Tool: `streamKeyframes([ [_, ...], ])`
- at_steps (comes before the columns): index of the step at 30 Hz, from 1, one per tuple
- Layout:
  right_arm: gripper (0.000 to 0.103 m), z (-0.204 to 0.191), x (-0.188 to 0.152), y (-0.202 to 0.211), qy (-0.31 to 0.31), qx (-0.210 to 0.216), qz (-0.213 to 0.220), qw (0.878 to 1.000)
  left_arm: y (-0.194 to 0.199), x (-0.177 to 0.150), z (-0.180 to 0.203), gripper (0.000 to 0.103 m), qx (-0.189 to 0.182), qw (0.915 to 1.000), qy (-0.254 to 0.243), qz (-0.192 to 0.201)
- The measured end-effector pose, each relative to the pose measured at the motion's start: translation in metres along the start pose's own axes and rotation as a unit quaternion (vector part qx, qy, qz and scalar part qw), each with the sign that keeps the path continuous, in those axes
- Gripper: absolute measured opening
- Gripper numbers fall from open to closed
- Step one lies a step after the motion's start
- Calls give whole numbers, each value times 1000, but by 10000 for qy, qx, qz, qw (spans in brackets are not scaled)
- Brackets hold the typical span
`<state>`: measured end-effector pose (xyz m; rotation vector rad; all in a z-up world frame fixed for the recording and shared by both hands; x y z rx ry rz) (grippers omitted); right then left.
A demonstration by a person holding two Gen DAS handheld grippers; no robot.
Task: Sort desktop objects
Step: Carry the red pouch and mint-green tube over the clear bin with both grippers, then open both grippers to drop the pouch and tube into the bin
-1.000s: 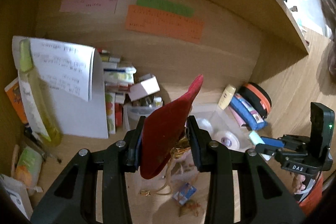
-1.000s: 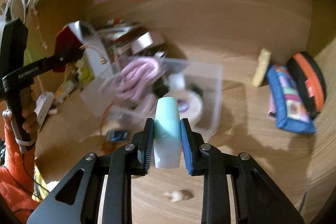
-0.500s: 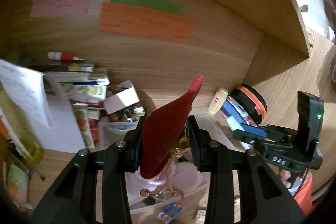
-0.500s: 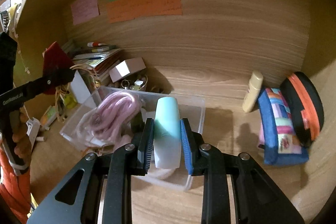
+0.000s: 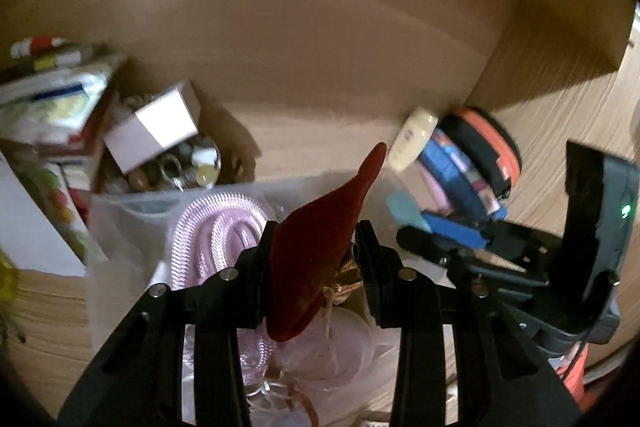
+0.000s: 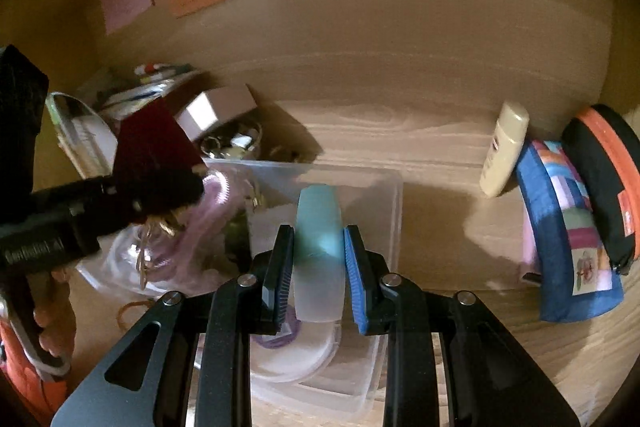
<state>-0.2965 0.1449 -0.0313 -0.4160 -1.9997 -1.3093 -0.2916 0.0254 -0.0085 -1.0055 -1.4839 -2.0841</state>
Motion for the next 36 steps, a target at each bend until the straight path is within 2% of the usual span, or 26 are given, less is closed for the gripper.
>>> streamKeyframes([
  [11,22,-5,-9,-13,320,-269,5,9991,-11,-13,2,37,186,9995,-168,-209],
  [12,22,-5,-9,-12,327,-271,17,9991,-11,-14,2,39,197,9994,-170,-211],
  [14,22,-6,-10,-12,348,-287,51,9990,-10,-14,1,51,240,9994,-159,-201],
  [15,22,-6,-10,-11,354,-292,68,9989,-10,-14,1,53,248,9994,-151,-192],
  [23,24,-16,-13,-8,576,-244,174,9979,-6,-13,4,60,498,9982,-339,-71],
  [25,29,-17,-14,-8,575,-296,229,9976,-1,-11,4,60,619,9971,-430,31],
  [27,42,-17,-14,-6,566,-317,309,9974,5,-9,3,61,653,9968,-441,114],
  [31,51,-21,-12,0,641,-322,487,9962,14,-5,-1,66,781,9955,-443,285],
  [35,67,-23,-11,6,649,-271,602,9957,23,-1,-4,68,836,9948,-414,406],
  [36,67,-24,-10,8,663,-270,634,9954,26,0,-5,69,874,9943,-435,439],
])
Point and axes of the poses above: each gripper's, at about its wrist camera, not at the fingertips, and y roughly against the way its jaws point, z to its right, x to its top, the point moved 6 cm from there along -y, roughly the way its jaws point, and after that the axes turned 9 degrees about -y, right-handed, at the moved point
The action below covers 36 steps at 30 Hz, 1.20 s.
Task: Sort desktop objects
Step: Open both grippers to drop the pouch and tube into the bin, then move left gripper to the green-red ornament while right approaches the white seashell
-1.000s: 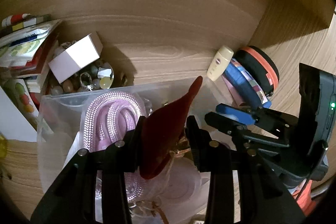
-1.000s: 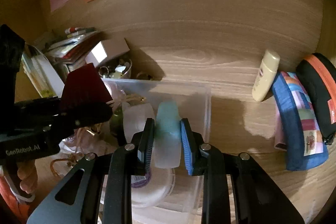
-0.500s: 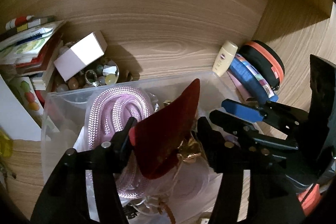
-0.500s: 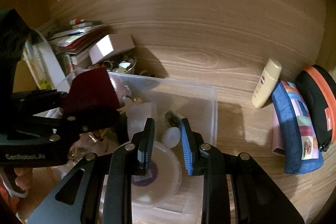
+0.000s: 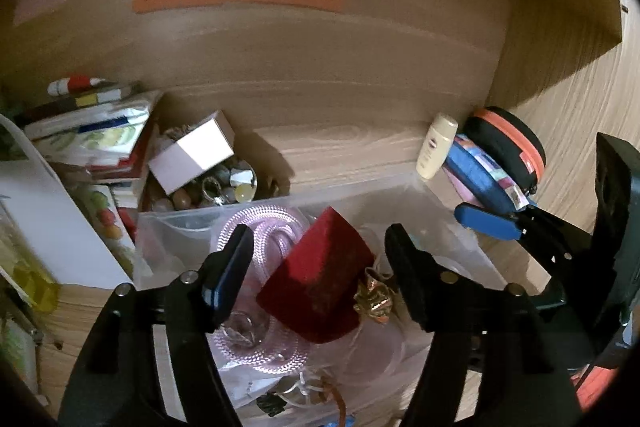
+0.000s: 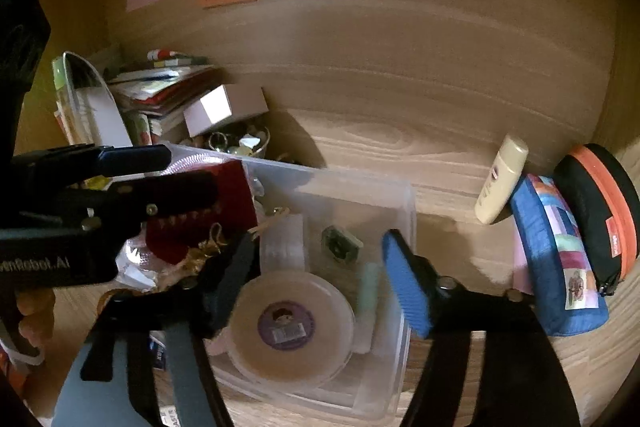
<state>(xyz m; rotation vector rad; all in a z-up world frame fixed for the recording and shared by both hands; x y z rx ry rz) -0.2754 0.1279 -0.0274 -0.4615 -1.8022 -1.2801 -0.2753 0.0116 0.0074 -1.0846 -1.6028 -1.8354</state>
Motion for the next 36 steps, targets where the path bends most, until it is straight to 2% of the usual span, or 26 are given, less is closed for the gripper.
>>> streamKeyframes([
  [4,67,0,7,12,-26,7,162,9999,16,7,-3,77,20,9998,15,184],
  [7,71,2,14,28,-103,62,254,9996,31,11,-3,80,157,9994,-93,310],
  [9,84,3,17,37,-139,50,297,9994,42,12,-3,90,265,9987,-182,395],
  [10,84,3,18,42,-141,30,349,9993,47,11,-3,95,312,9983,-201,440],
  [14,85,1,14,60,-45,4,450,9990,66,7,-3,96,437,9971,-252,565],
  [17,100,0,4,66,-45,42,285,9996,76,2,-4,100,457,9970,-226,587],
  [18,101,1,0,68,-70,66,240,9997,79,-1,-5,100,501,9967,-216,594],
  [25,101,15,-28,85,-1,-189,75,9998,87,-27,-16,101,739,9968,-23,309],
  [32,101,33,-57,93,29,-533,-157,9985,90,-67,-18,101,782,9969,27,-46],
  [36,101,37,-75,93,-1,-541,-290,9981,87,-88,-12,101,744,9968,-3,-276],
])
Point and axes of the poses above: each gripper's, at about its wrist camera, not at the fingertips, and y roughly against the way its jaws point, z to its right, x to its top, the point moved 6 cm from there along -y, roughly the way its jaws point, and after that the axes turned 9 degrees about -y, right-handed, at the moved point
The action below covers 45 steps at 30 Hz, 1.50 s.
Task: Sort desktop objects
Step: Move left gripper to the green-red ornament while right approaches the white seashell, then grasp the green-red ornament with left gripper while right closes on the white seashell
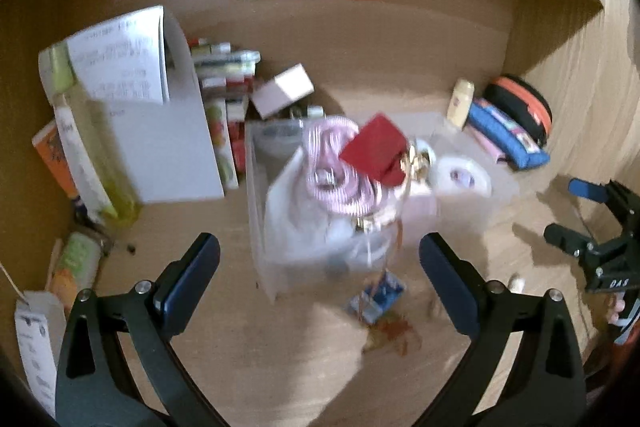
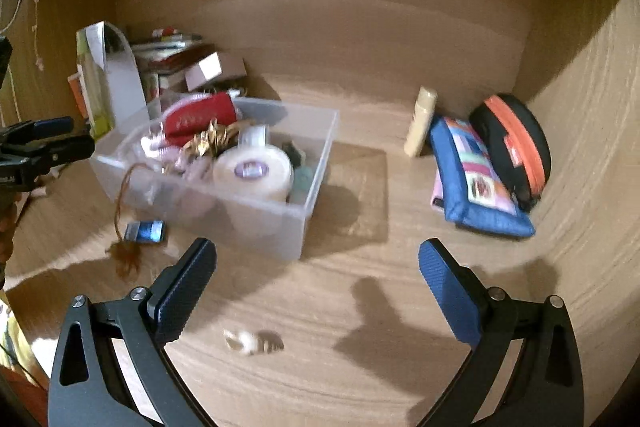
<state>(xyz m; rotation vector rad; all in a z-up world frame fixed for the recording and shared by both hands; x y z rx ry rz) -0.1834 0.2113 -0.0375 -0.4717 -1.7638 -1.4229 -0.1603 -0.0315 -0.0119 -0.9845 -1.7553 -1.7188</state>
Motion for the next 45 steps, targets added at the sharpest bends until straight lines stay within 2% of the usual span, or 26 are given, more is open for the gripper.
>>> streamKeyframes([
  [8,101,-2,-32,-13,41,98,-399,9991,-23,-40,22,101,-220,9972,-169,-699],
  [13,101,-9,-45,-24,102,293,-702,9971,-34,-52,34,100,-487,9945,-126,-914],
  [15,101,-11,-49,-27,142,307,-753,9966,-37,-54,37,95,-427,9945,-142,-942],
  [17,101,-13,-52,-28,181,360,-851,9956,-40,-56,41,84,-357,9944,-153,-985],
  [21,99,-16,-57,-34,81,598,-1093,9922,-47,-58,46,81,-440,9931,-167,-1076],
  [23,98,-17,-58,-36,66,631,-1136,9915,-51,-60,47,75,-449,9922,-224,-1143],
  [30,68,-25,-64,-38,286,535,-1225,9906,-56,-59,52,72,-393,9916,-479,-1139],
  [35,48,-30,-63,-37,344,652,-1167,9904,-55,-57,50,54,-422,9922,-452,-1081],
  [37,39,-30,-62,-37,348,680,-1150,9904,-54,-56,51,49,-475,9922,-445,-1059],
  [38,32,-30,-62,-37,339,702,-1138,9904,-54,-56,51,45,-502,9922,-454,-1049],
  [41,28,-28,-60,-37,242,805,-1129,9900,-53,-55,53,32,-560,9919,-504,-1023],
  [43,27,-26,-59,-37,144,870,-1144,9895,-53,-55,53,27,-589,9918,-535,-998],
  [45,21,-25,-57,-36,110,877,-1117,9898,-51,-57,50,22,-601,9920,-503,-987],
])
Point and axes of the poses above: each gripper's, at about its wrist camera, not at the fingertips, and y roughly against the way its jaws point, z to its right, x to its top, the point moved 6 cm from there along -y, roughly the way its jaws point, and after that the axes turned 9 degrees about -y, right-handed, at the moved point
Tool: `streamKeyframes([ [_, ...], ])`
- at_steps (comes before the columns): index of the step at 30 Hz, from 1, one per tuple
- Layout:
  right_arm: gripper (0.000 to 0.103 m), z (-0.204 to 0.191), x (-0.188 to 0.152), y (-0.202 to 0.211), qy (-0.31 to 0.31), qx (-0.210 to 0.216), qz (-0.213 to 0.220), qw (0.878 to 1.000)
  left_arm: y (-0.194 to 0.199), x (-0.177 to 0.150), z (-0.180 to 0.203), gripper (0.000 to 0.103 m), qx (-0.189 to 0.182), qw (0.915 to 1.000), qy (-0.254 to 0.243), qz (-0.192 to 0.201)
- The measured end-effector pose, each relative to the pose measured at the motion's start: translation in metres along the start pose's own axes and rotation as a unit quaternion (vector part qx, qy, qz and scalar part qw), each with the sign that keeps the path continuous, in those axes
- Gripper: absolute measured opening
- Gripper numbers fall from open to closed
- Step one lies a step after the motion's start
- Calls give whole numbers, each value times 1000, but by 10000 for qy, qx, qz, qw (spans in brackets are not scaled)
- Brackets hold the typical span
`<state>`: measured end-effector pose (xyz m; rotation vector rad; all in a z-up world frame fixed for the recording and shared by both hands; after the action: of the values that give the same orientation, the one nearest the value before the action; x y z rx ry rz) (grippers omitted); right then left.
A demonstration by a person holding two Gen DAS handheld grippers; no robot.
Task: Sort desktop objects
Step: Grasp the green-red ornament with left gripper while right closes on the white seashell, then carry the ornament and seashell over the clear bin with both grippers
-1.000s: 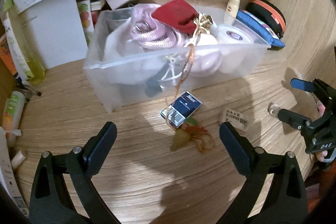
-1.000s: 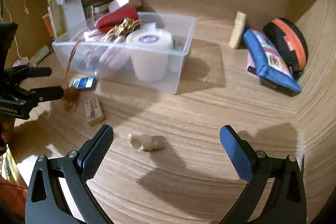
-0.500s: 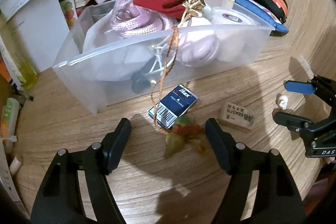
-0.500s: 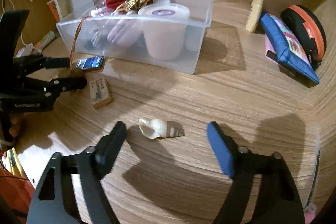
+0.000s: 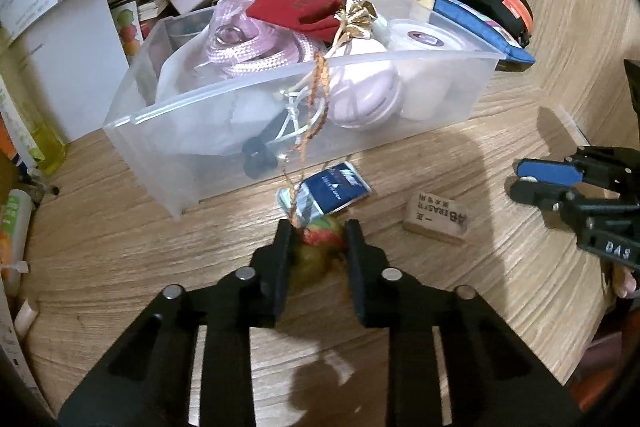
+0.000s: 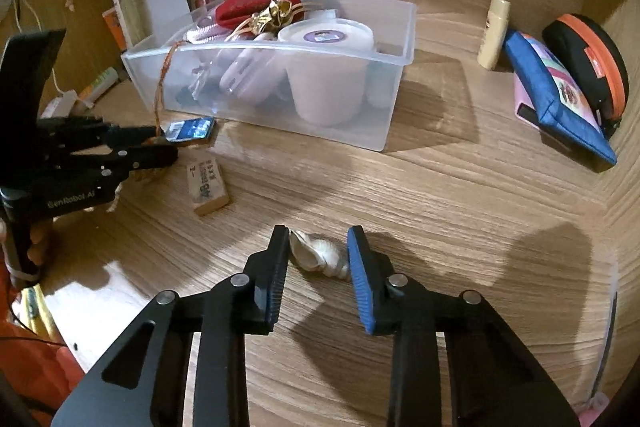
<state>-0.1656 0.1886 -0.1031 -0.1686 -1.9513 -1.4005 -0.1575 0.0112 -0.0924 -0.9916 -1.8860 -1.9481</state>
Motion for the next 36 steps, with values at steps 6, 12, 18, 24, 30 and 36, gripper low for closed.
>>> streamKeyframes([
  [6,21,3,8,4,-109,152,119,9998,5,-8,-10,20,-77,9998,201,26],
  [12,21,3,16,7,-130,161,198,9996,21,-6,-23,20,-90,9984,495,274],
  [18,21,1,25,20,-143,195,346,9991,43,3,-32,20,-87,9963,575,631],
  [24,21,-1,40,33,-144,208,606,9978,57,16,-40,20,-7,9941,597,903],
  [30,21,-1,56,42,-112,250,834,9961,69,31,-50,20,-5,9908,636,1191],
  [36,21,-4,71,43,-40,238,955,9951,67,46,-53,20,-74,9895,595,1319],
])
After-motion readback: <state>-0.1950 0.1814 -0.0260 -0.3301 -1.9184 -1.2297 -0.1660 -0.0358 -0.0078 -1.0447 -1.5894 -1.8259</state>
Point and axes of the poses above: each gripper's, at about its wrist camera, not at the fingertips, and y roughly against the way its jaws point, z to its right, x to its top, the point moved 6 cm from there along -y, roughly the way its jaws point, and after that the axes turned 9 degrees about -y, right-handed, at the moved point
